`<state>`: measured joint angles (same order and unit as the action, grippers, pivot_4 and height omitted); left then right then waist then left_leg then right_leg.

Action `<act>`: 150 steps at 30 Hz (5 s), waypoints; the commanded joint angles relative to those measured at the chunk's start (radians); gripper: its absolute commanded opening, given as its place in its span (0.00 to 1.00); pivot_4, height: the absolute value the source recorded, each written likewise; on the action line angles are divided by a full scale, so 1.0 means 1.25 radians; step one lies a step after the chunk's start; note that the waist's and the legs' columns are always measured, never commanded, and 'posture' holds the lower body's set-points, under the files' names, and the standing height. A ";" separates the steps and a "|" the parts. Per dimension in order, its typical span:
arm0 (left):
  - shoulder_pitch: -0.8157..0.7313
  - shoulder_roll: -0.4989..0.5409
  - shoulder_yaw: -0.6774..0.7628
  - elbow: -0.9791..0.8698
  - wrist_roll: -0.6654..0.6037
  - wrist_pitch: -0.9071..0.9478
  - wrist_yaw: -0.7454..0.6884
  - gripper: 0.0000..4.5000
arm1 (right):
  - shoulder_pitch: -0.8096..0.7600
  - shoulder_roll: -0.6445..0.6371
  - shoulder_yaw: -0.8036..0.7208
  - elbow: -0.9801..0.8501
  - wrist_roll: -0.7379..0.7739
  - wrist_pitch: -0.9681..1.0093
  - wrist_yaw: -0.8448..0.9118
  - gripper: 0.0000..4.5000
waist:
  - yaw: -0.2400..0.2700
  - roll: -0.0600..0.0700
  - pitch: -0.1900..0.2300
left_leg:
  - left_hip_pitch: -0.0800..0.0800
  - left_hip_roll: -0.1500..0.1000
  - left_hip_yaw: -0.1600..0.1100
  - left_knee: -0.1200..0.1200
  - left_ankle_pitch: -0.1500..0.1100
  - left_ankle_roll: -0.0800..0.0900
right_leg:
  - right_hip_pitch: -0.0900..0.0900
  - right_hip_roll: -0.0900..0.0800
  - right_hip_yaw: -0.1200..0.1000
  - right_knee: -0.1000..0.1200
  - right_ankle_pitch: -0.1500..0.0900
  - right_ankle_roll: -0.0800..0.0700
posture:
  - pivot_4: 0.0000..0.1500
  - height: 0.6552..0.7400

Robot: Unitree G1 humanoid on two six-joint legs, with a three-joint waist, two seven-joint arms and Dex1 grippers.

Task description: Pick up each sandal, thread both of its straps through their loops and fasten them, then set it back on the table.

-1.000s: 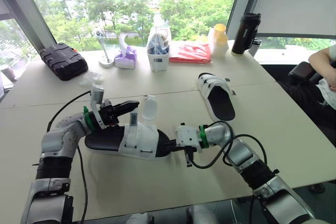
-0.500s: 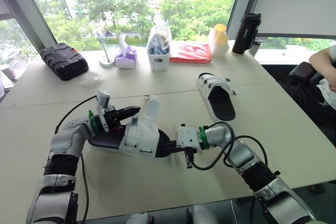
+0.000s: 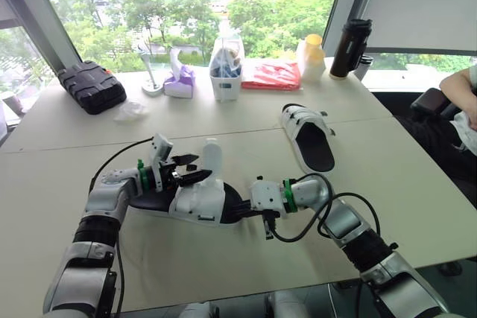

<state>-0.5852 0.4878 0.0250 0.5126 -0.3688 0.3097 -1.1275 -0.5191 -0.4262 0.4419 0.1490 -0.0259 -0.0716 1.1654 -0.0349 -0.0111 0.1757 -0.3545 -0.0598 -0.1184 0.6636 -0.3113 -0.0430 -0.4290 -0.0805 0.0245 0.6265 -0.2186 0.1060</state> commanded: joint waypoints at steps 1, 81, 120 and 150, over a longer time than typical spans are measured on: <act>-0.007 0.029 -0.003 0.018 0.041 -0.020 0.016 0.99 | 0.014 -0.005 0.024 -0.003 -0.014 0.008 0.010 0.00 | 0.000 0.000 0.000 | 0.000 0.000 0.000 0.000 0.000 0.000 | 0.000 0.000 0.000 0.000 0.000 0.000 | 1.00 1.00; 0.189 0.265 -0.028 -0.391 -0.004 0.182 -0.203 0.99 | -0.009 0.122 -0.017 0.067 0.050 -0.080 -0.045 0.00 | -0.006 0.001 0.001 | -0.002 0.002 0.000 -0.001 0.000 0.000 | -0.003 0.001 0.000 0.001 0.000 0.000 | 1.00 1.00; -0.097 0.082 0.159 0.009 -0.230 0.514 0.076 0.99 | -0.018 0.102 0.032 0.177 -0.015 -0.109 -0.023 0.00 | -0.008 0.000 0.000 | 0.002 0.000 -0.002 -0.001 0.000 0.000 | 0.000 0.001 0.000 0.002 0.000 0.000 | 1.00 1.00; -0.388 -0.079 0.155 0.457 -0.124 0.368 0.061 0.99 | -0.024 0.108 0.036 0.190 -0.027 -0.130 -0.047 0.00 | -0.009 0.000 0.000 | 0.001 0.000 0.000 0.000 0.001 -0.001 | -0.001 0.001 0.000 0.002 0.000 0.000 | 1.00 1.00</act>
<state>-1.0376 0.3861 0.1865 1.0862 -0.5291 0.7967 -1.0529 -0.5586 -0.2875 0.4636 0.3497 -0.0213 -0.2499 1.1095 -0.0458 -0.0116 0.1757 -0.3535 -0.0604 -0.1189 0.6632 -0.3103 -0.0447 -0.4300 -0.0793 0.0244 0.6289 -0.2185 0.1061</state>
